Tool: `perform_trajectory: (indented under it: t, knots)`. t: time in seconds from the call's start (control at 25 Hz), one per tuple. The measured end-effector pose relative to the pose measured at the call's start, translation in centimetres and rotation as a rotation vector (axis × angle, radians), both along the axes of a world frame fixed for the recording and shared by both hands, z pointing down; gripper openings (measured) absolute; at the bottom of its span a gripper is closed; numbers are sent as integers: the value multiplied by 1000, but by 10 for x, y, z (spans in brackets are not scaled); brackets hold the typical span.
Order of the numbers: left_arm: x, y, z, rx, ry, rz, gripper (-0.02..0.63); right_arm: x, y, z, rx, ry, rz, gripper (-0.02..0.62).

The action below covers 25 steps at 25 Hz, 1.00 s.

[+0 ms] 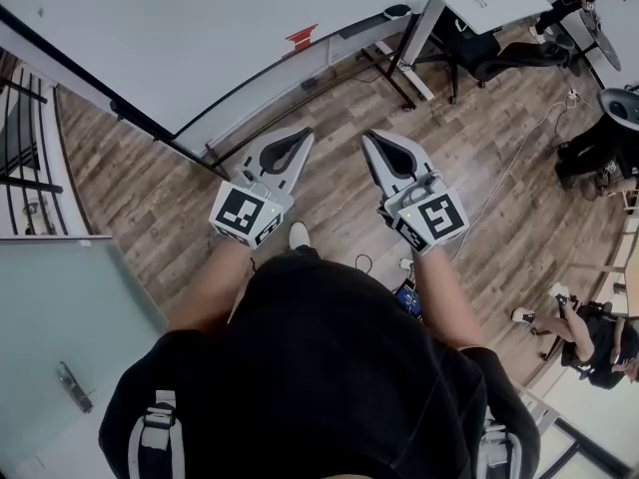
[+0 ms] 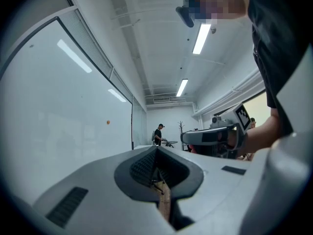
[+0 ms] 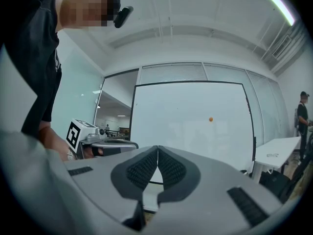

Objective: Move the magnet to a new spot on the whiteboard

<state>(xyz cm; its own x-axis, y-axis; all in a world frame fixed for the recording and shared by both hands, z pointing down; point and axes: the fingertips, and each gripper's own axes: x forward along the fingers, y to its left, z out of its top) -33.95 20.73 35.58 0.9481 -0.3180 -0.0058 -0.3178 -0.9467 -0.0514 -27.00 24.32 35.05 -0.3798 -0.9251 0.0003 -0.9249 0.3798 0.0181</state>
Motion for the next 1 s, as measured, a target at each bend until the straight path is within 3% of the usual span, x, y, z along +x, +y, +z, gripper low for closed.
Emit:
perform_trajectory:
  t: [0.56,1.0]
  knots:
    - [-3,-109,5,-44,32,86,2,-11,-99,10,-42,-9,82,2]
    - [5,-148,17,-60,32,130,2,-6,-133,16,-50,-26,133,2]
